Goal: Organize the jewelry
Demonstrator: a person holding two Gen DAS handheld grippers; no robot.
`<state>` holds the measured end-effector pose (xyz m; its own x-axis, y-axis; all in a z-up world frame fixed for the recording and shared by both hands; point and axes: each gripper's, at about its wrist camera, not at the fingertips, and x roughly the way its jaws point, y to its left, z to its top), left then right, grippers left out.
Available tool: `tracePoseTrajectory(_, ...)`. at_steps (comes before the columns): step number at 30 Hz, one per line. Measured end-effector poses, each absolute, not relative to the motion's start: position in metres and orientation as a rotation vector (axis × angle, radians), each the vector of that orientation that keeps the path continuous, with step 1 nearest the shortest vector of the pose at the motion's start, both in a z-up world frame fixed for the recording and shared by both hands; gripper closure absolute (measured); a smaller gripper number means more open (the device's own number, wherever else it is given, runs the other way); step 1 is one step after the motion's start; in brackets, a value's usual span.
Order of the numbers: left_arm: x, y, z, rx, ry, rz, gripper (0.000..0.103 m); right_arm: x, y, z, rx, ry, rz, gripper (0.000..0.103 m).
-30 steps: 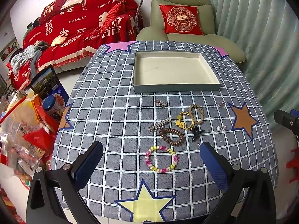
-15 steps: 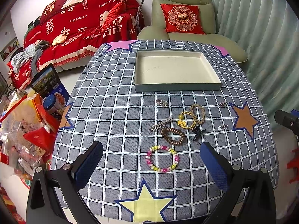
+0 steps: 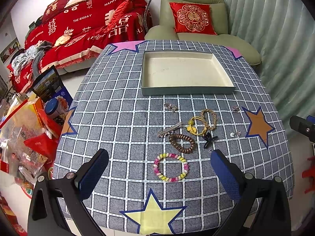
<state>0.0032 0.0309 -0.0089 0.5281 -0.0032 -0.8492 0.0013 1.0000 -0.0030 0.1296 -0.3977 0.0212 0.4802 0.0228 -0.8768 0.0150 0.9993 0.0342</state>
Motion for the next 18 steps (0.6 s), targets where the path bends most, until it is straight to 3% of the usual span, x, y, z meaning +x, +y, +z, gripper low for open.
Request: tracePoseTrajectory(18, 0.004, 0.0299, -0.0093, -0.002, 1.017, -0.003, 0.0, 0.1307, -0.3977, 0.0205, 0.039, 1.072, 0.004, 0.0)
